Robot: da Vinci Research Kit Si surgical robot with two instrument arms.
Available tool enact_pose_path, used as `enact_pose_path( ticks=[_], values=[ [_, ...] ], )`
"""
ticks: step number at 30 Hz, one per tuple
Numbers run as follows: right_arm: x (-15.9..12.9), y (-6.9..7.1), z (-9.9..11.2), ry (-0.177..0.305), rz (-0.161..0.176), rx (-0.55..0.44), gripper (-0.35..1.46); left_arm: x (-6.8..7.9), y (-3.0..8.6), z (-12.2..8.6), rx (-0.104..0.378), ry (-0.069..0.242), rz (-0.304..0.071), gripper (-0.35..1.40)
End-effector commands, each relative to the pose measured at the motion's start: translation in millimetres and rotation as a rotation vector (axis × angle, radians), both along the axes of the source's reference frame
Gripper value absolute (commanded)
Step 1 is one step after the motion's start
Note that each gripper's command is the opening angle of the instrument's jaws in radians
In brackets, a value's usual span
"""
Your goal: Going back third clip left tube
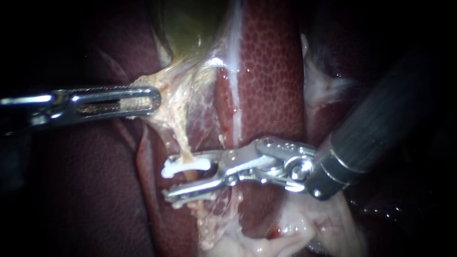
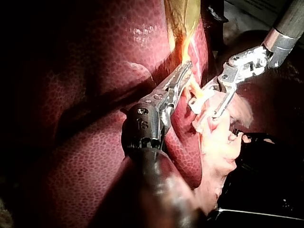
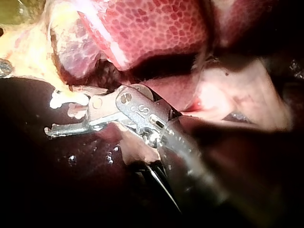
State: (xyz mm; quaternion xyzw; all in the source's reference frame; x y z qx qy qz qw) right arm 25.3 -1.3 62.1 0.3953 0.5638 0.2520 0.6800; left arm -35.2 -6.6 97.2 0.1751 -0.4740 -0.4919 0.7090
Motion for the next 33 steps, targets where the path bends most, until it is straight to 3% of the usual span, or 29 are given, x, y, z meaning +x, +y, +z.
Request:
enact_pose_path(
  ticks=[1, 11, 20, 26, 33],
  values=[
    [0.0, 0.0, 0.0, 0.003, 0.0, -0.014, 0.6, 0.0, 0.0, 0.0, 0.0, 0.0, -0.001, -0.35],
    [-1.0, 0.5, 1.1, 0.01, -0.002, -0.047, 0.6, 0.0, 0.0, -0.1, 0.0, 0.0, 0.0, -0.35],
    [-4.6, 1.5, 1.9, 0.018, -0.009, -0.064, 0.6, 0.0, -0.1, -0.1, 0.0, 0.0, 0.0, -0.35],
    [-8.7, 2.2, 0.2, 0.04, -0.026, -0.092, 0.6, 0.0, -0.1, -0.2, 0.0, 0.0, -0.001, -0.35],
    [-13.5, 4.5, -4.0, 0.074, -0.044, -0.144, 0.6, 0.0, -0.1, -0.1, 0.0, 0.001, -0.001, -0.35]
  ],
)
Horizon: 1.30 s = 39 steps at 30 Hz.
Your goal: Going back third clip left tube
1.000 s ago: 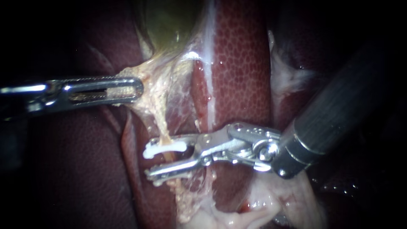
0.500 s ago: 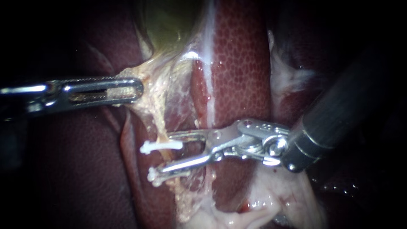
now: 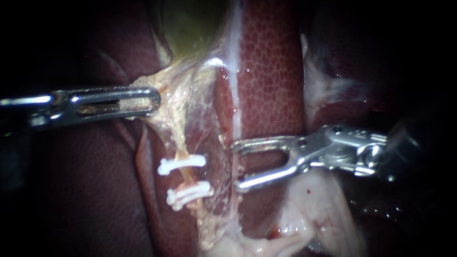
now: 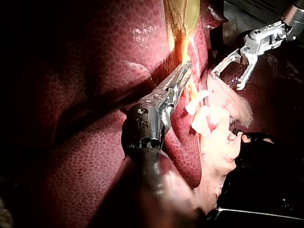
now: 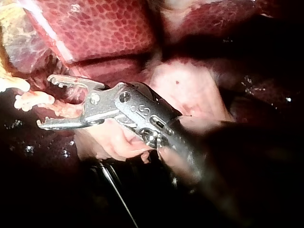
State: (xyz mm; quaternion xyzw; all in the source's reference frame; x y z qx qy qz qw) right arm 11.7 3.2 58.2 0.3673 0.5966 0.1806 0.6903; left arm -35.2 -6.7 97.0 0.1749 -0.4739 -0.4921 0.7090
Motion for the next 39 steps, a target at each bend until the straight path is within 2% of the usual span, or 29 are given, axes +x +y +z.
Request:
enact_pose_path(
  ticks=[1, 8, 15, 19, 22, 29, 32, 39],
  values=[
    [-0.7, 0.5, -0.8, -0.003, 0.007, -0.009, 0.6, 0.0, 0.0, 0.0, 0.0, 0.0, 0.0, -0.35],
    [-3.1, 2.5, -4.2, 0.002, 0.02, -0.061, 0.6, -0.2, 0.0, 0.1, 0.0, 0.001, -0.001, -0.35],
    [-3.5, 2.8, -4.9, 0.008, 0.018, -0.075, 0.6, -0.7, -0.4, 0.8, -0.005, 0.003, -0.003, -0.35],
    [-3.6, 2.8, -4.8, 0.01, 0.017, -0.08, 0.6, -2.4, -1.7, 2.4, -0.011, 0.001, 0.005, -0.35],
    [-3.6, 2.8, -4.8, 0.01, 0.017, -0.08, 0.6, -3.8, -2.1, 3.6, -0.008, 0.007, 0.018, -0.35],
    [-3.6, 2.8, -4.9, 0.01, 0.017, -0.08, 0.6, -7.1, -1.2, 5.9, -0.004, 0.01, 0.025, -0.35],
    [-3.6, 2.7, -4.9, 0.01, 0.017, -0.08, 0.6, -7.7, -0.8, 6.7, -0.004, 0.008, 0.027, -0.35],
    [-3.6, 2.7, -5.1, 0.012, 0.017, -0.086, 0.6, -7.7, -0.7, 7.0, -0.002, 0.013, 0.03, -0.35]
  ],
)
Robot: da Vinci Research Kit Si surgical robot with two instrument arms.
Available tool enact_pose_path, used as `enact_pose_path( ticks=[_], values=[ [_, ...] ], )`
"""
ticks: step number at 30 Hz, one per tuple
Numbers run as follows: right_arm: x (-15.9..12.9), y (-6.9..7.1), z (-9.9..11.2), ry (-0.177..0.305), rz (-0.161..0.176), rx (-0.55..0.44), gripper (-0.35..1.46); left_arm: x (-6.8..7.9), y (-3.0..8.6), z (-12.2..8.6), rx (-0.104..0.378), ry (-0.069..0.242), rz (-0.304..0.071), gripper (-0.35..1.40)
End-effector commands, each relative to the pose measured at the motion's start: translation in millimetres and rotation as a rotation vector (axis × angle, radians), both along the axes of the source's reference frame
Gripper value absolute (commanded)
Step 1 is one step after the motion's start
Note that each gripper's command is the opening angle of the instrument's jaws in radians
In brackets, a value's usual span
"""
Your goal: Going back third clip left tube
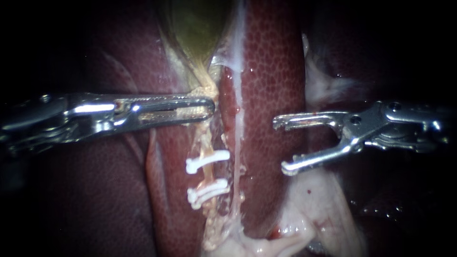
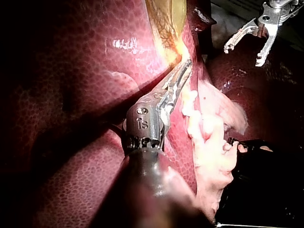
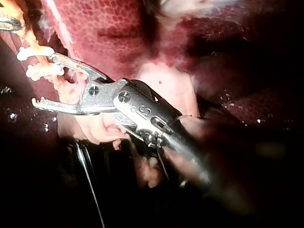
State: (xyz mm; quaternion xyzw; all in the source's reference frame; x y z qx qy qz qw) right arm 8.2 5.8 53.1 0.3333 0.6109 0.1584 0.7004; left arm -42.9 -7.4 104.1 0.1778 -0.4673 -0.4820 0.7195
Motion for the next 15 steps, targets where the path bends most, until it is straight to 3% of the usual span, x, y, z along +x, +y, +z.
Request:
enact_pose_path(
  ticks=[1, 15],
  values=[
    [0.0, 0.0, 0.0, 0.0, 0.0, 0.0, 0.6, -0.1, 0.0, 0.0, 0.0, 0.0, 0.001, -0.35],
    [0.0, 0.0, -0.2, 0.0, 0.0, 0.0, 0.6, 0.1, -0.1, -0.1, 0.0, -0.001, 0.001, -0.35]
  ],
)
